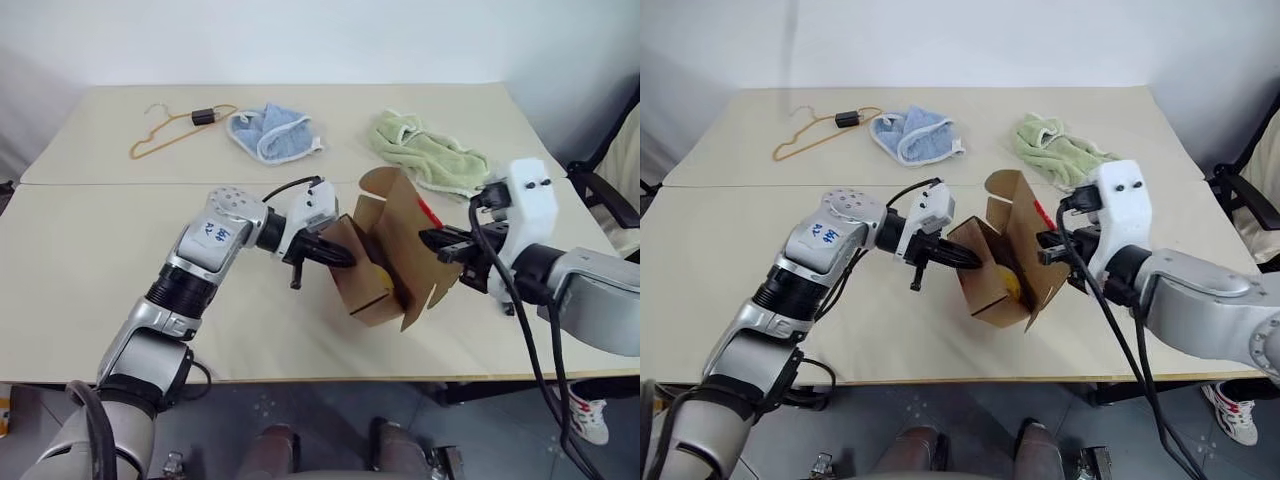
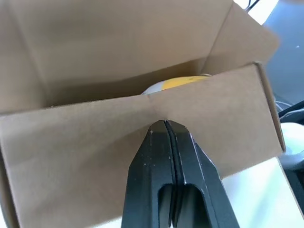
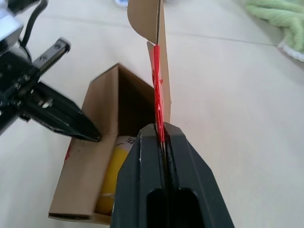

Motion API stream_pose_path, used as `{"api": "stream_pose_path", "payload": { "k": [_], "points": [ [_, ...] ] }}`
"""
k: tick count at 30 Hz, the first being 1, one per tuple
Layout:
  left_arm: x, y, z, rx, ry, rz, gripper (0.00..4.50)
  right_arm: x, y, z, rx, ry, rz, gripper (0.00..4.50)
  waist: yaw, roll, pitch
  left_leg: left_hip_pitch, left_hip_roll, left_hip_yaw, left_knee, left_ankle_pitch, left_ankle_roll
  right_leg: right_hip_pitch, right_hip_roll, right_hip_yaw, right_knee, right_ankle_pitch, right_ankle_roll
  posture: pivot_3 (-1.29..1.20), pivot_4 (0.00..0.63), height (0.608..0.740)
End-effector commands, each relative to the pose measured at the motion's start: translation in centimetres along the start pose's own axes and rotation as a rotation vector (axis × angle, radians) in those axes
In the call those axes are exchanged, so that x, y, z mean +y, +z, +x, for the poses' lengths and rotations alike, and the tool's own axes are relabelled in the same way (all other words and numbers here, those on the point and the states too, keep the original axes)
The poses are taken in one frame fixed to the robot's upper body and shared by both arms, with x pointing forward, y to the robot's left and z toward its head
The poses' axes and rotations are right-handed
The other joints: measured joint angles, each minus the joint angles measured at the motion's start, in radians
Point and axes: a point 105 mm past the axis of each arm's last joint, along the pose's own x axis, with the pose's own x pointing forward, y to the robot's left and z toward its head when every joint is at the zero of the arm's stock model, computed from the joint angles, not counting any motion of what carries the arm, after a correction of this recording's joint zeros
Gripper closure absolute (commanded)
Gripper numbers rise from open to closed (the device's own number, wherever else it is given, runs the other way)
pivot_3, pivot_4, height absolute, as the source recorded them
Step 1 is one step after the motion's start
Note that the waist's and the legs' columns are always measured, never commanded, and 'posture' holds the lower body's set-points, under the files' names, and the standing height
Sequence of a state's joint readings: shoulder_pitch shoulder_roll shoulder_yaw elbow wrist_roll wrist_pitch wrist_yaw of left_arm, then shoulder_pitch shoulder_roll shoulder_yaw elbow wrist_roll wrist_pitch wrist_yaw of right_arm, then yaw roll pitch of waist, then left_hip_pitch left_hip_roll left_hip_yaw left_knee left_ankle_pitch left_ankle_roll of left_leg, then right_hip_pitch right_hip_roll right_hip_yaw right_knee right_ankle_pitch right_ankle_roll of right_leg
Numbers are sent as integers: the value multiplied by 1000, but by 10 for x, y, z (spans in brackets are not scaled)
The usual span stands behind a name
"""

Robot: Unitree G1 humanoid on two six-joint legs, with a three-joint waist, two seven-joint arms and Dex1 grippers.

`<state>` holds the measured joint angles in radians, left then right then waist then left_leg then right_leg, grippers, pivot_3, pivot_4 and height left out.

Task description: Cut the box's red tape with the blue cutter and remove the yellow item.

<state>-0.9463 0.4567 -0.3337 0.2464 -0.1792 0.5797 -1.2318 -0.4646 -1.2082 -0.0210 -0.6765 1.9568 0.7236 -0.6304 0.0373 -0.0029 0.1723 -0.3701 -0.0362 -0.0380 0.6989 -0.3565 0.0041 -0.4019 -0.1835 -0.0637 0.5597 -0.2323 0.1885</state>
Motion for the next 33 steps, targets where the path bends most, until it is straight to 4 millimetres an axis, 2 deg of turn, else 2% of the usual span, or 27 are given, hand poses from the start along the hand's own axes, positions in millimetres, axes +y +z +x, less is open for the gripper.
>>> {"api": "stream_pose_path", "payload": {
  "k": [1, 5, 8, 11, 18, 20, 26, 33],
  "points": [
    [2, -45, 4, 151, 56, -112, 4500, 19, 24, -14, -147, 85, 2, 4469, 2, 0, 0, 0, 0, 0, 0, 0, 0, 0, 0, 0, 0, 0, 0, 0, 150, 740],
    [2, -53, 4, 157, 78, -135, 4500, 23, 13, -17, -176, 100, 113, 4469, 15, 0, 0, 0, 0, -2, 0, 0, 0, 2, 0, -1, -2, 0, 0, 0, 150, 740],
    [4, -58, 9, 161, 89, -151, 4500, 12, -10, -17, -123, 62, 216, 4469, 26, -6, 2, -3, -1, -5, 0, 0, 0, 0, 0, -2, -2, 0, 0, 0, 150, 740],
    [5, -64, 14, 164, 91, -157, 4500, 3, -28, -17, -62, 43, 267, 4469, 29, -6, 2, -3, -1, -4, 0, -2, 1, 1, 0, -2, -3, 1, 0, 0, 150, 740],
    [10, -57, 23, 145, 84, -141, 4500, -21, -66, -7, 118, 21, 345, 4469, 28, -6, 0, 4, 1, -4, 0, -2, 2, 9, 1, -3, -6, 0, -1, 0, 150, 740],
    [10, -56, 24, 145, 82, -136, 4500, -29, -74, -5, 169, 6, 351, 4469, 28, -6, 0, 5, 2, -5, 0, -3, 5, 9, 2, -3, -6, 1, -6, 0, 150, 740],
    [12, -54, 28, 145, 72, -116, 4500, -46, -81, 1, 227, 4, 341, 4469, 33, 1, 2, 0, 1, -5, 0, 1, 2, 5, 1, -3, -5, 2, -6, 0, 150, 740],
    [12, -51, 32, 139, 64, -104, 4500, -55, -97, 9, 286, 21, 294, 4469, 40, 1, 2, -1, 0, -5, -1, 1, 2, 5, 1, -3, -6, 4, -4, 0, 150, 740]
  ]
}}
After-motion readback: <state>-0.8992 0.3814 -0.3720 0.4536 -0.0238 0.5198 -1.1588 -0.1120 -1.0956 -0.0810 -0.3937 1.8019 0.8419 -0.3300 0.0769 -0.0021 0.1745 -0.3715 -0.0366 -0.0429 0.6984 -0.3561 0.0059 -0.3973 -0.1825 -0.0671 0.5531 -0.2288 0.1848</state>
